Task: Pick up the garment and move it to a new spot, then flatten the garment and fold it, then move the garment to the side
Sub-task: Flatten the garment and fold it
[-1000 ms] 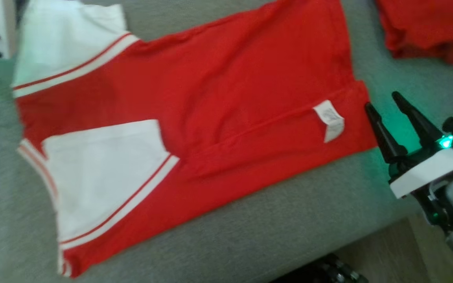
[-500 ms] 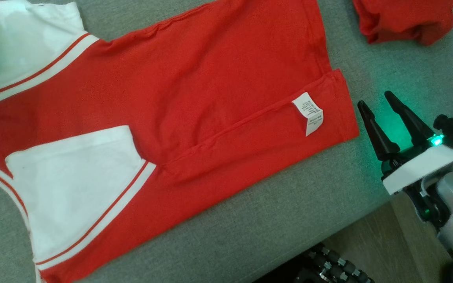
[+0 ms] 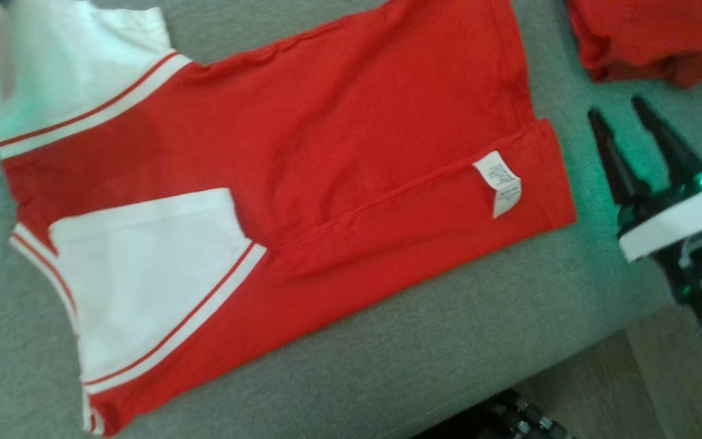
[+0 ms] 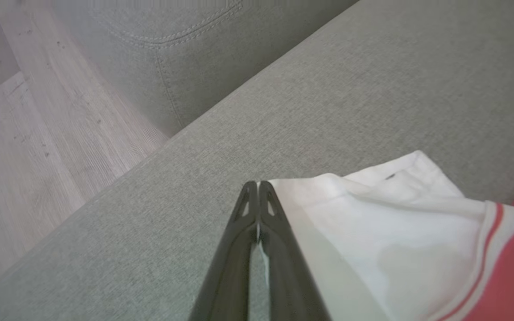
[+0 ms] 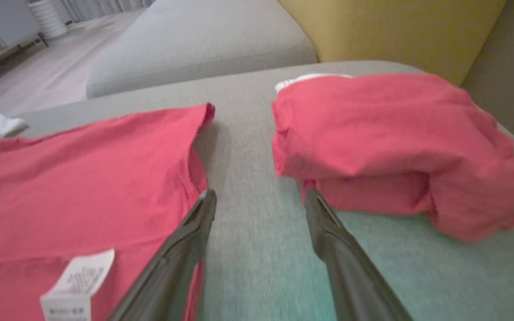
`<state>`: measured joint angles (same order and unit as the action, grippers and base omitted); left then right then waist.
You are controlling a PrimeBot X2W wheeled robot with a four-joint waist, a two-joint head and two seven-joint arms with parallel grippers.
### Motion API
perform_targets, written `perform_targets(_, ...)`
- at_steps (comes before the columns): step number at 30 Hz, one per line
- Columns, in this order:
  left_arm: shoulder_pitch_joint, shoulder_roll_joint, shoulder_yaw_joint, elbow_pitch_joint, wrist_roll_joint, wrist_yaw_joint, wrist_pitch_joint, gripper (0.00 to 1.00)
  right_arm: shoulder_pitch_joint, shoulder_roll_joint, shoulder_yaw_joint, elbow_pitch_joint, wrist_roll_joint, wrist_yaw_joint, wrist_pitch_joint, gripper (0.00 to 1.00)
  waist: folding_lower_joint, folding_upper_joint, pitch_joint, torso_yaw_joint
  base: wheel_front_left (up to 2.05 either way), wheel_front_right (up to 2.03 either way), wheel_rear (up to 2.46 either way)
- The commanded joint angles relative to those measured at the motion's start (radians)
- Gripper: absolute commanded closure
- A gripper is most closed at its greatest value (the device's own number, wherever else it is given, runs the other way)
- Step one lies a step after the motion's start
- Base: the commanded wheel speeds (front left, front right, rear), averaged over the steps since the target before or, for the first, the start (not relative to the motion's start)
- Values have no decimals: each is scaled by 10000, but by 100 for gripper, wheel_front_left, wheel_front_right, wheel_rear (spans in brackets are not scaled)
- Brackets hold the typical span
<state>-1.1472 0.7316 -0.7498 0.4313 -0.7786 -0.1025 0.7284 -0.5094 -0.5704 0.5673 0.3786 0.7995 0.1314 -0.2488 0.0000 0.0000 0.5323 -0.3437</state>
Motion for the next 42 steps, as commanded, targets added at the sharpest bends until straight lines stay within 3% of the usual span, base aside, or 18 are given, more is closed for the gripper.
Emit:
perform_targets(1, -536, 313, 350, -314, 132, -50, -107, 100, -86, -441, 91, -258, 219, -7, 89, 0, 0, 0, -102, 210, 0, 0, 0)
perform_targets(5, -825, 83, 96, -481, 245, -177, -456, 100, -1104, -854, 631, -389, 894, -7, 1120, 0, 0, 0, -145, 627, 0, 0, 0)
perform_targets(13, -1385, -264, -475, -835, 313, -267, -962, 100, -3192, -1295, 1545, 465, 2111, -7, 2486, 0, 0, 0, 186, 1576, 0, 0, 0)
perform_targets(23, -2032, -440, -1363, -1118, 210, -279, -1404, 100, -4615, -1699, 2716, 2133, 2634, -7, 2659, 0, 0, 0, 675, 2373, 0, 0, 0)
perform_targets(36, -2375, -513, -2088, -954, -122, -281, -1665, 100, -5226, -2173, 4264, 2806, 2998, -7, 2961, 0, 0, 0, 707, 2662, 0, 0, 0)
perform_targets(37, -2385, -500, -2109, -922, -165, -281, -1700, 100, -5248, -2216, 4367, 2784, 3070, -7, 2977, 12, 0, 0, 706, 2675, 0, 0, 0)
perform_targets(39, -2406, -473, -2147, -860, -244, -281, -1775, 100, -5299, -2308, 4556, 2718, 3221, -7, 2997, 56, 0, 0, 708, 2694, 0, 0, 0)
perform_targets(40, -2420, -461, -2160, -832, -276, -281, -1823, 100, -5325, -2355, 4654, 2668, 3290, -7, 3002, 71, 0, 0, 709, 2703, 0, 0, 0)
perform_targets(41, -2432, -453, -2169, -807, -299, -281, -1886, 100, -5350, -2404, 4760, 2603, 3356, -7, 3016, 100, 0, 0, 708, 2710, 0, 0, 0)
perform_targets(42, -2441, -444, -2184, -786, -318, -281, -1950, 100, -5375, -2452, 4857, 2530, 3437, -7, 3022, 100, 0, 0, 705, 2718, 0, 0, 0)
